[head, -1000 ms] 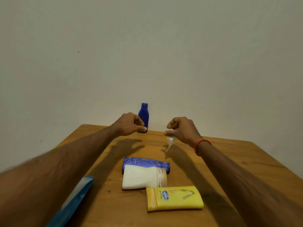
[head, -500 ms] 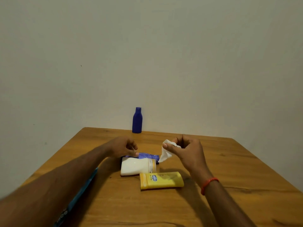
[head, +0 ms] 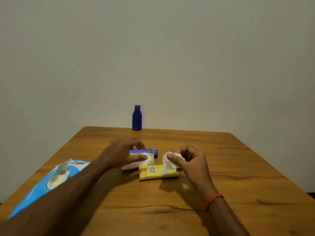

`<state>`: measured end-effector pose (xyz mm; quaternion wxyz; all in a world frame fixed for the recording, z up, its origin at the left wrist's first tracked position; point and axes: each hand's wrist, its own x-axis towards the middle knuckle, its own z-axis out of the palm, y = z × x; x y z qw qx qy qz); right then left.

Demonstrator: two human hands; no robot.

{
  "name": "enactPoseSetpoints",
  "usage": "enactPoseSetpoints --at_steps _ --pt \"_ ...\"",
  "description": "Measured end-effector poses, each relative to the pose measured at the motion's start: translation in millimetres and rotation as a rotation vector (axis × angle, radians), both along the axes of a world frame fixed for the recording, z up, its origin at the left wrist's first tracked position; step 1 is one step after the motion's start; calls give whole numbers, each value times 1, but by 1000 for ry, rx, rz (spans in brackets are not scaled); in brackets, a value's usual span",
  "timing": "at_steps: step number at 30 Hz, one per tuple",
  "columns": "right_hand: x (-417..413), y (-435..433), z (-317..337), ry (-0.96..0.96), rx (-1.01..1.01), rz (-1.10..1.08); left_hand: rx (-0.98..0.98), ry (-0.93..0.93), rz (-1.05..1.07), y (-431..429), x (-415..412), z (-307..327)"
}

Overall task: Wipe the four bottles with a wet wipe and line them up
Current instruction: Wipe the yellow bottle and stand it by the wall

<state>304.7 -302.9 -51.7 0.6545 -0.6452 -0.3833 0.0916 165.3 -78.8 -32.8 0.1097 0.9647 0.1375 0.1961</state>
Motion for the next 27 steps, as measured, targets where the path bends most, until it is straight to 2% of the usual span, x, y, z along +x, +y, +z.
enactPoseSetpoints --at_steps 2,7,11,15,22,27 --pt "-2 -5 -1 13 10 -1 81 20 4 -19 -8 -2" --pt "-6 -21 -2 46 13 9 282 262 42 -38 -1 -17" --pt "-9 -36 -3 41 -10 -11 366 354 50 -42 4 -16" --pt "-13 -46 -6 65 -10 -60 320 348 60 -45 5 -18" --pt "-29 -53 -10 50 -74 -56 121 277 89 -48 -4 -29" --pt "-38 -58 -10 48 -75 -44 101 302 85 -48 -8 -26"
